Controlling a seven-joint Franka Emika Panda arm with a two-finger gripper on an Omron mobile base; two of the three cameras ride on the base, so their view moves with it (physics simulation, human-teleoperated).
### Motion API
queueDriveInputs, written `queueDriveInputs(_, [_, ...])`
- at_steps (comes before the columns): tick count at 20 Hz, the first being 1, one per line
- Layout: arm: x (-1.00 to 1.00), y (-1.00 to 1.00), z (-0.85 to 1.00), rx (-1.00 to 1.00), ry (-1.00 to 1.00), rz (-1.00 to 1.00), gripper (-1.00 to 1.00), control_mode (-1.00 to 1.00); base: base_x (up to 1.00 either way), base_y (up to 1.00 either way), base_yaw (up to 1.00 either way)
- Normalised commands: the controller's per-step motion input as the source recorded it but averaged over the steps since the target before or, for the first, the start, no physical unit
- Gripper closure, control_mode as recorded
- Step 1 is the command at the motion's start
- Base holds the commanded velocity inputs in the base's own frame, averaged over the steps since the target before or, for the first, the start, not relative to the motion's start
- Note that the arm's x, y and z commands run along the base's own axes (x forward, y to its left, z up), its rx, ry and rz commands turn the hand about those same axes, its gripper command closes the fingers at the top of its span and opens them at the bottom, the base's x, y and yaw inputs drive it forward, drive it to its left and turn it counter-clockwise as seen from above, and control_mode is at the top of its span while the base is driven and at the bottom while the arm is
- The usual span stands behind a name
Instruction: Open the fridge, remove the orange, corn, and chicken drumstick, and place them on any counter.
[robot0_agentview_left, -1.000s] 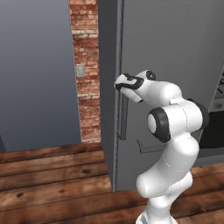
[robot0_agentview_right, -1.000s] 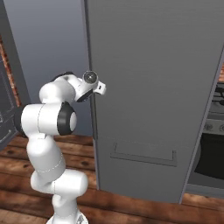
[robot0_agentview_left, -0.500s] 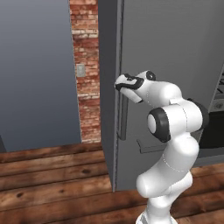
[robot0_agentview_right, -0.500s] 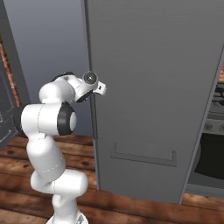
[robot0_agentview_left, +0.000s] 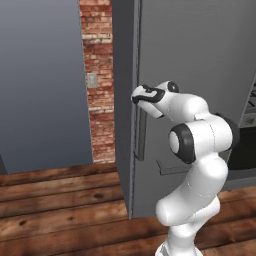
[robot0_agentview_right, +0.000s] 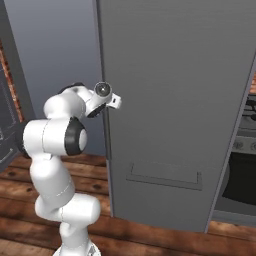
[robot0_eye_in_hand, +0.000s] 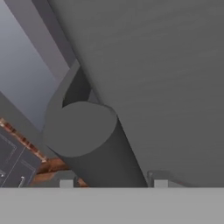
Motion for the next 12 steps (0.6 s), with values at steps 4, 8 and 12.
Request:
queueDriveInputs(4, [-0.52, -0.24, 0.00, 0.00, -0.02, 0.00, 1.00, -1.00, 0.00, 0.00, 0.00])
queueDriveInputs(8, [-0.77, -0.39, 0.00, 0.00, -0.07, -0.02, 1.00, -1.00, 0.00, 0.00, 0.00])
queueDriveInputs(12, [-0.96, -0.51, 0.00, 0.00, -0.05, -0.05, 1.00, -1.00, 0.00, 0.00, 0.00])
